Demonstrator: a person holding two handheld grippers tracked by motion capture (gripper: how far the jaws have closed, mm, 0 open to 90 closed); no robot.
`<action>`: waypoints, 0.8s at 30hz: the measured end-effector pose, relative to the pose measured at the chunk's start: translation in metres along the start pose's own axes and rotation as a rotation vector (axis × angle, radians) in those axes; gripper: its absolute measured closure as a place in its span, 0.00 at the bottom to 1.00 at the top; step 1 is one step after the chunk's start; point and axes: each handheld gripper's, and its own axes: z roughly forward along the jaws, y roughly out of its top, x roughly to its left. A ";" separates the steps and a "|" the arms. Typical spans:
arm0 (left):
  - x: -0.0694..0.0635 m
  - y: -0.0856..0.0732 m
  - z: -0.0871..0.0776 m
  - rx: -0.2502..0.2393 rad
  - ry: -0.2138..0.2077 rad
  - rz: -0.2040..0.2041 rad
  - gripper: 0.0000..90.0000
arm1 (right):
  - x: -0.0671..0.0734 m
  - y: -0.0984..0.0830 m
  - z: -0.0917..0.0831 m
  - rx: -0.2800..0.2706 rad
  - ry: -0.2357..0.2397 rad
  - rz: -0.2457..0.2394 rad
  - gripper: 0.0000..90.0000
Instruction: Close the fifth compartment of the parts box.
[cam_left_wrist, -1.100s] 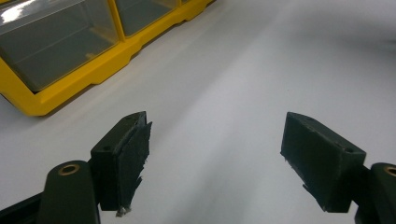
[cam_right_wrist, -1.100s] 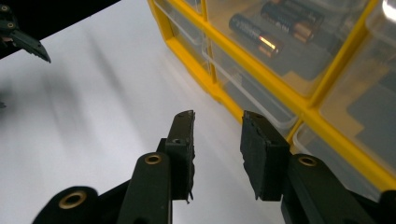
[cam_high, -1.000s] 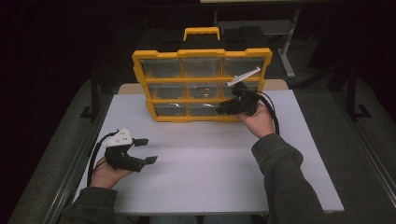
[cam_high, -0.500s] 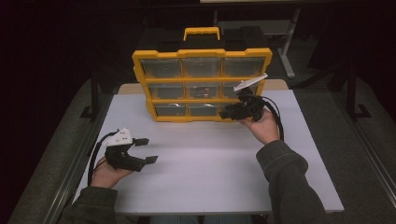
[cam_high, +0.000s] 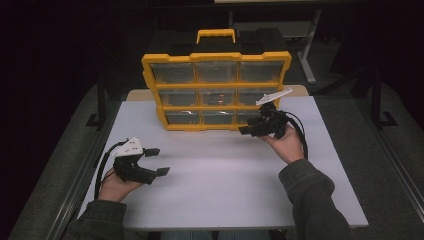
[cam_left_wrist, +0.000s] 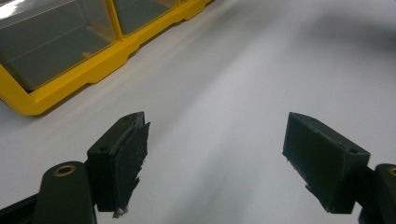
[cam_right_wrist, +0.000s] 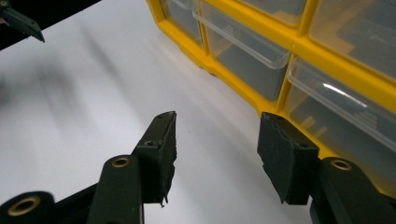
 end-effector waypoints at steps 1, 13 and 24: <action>0.000 0.000 0.000 0.001 0.000 0.001 0.24 | 0.000 -0.002 0.000 -0.004 -0.002 -0.001 0.50; -0.001 -0.002 0.004 0.007 0.000 -0.010 0.23 | -0.001 -0.027 -0.010 -0.016 -0.025 0.011 0.40; -0.001 -0.002 0.008 0.030 0.002 -0.007 0.22 | -0.002 -0.049 -0.018 -0.032 -0.027 0.020 0.34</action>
